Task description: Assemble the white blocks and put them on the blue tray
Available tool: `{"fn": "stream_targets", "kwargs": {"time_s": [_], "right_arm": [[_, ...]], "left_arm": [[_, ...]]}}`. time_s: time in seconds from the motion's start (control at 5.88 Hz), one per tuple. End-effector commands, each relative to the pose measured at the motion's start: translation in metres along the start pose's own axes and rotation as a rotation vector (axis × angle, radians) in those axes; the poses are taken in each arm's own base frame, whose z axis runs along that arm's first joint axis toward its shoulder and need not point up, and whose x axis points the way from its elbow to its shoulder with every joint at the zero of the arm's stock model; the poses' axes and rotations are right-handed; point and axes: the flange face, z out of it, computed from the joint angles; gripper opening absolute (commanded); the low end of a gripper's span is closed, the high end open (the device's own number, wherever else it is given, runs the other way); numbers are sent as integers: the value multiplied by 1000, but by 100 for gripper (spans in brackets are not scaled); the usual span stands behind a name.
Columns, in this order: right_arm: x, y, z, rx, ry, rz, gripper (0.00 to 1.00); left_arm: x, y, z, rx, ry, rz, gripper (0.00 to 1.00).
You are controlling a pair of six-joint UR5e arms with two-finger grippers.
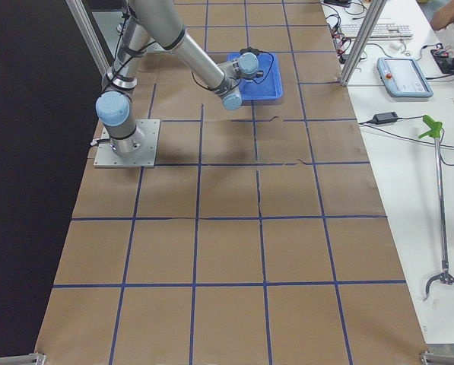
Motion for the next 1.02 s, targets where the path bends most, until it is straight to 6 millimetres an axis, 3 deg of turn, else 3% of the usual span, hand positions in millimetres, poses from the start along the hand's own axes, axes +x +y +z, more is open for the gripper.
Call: {"fn": "stream_targets", "kwargs": {"time_s": [0.0,0.51,0.85], "right_arm": [[0,1,2,2,-4,4,32],[0,3,4,6,-7,5,49],[1,1,3,7,-4,3,80]], "left_arm": [[0,1,-1,2,0,0,99],[0,1,0,-2,-2,0,99],[0,1,0,-2,-2,0,99]]}}
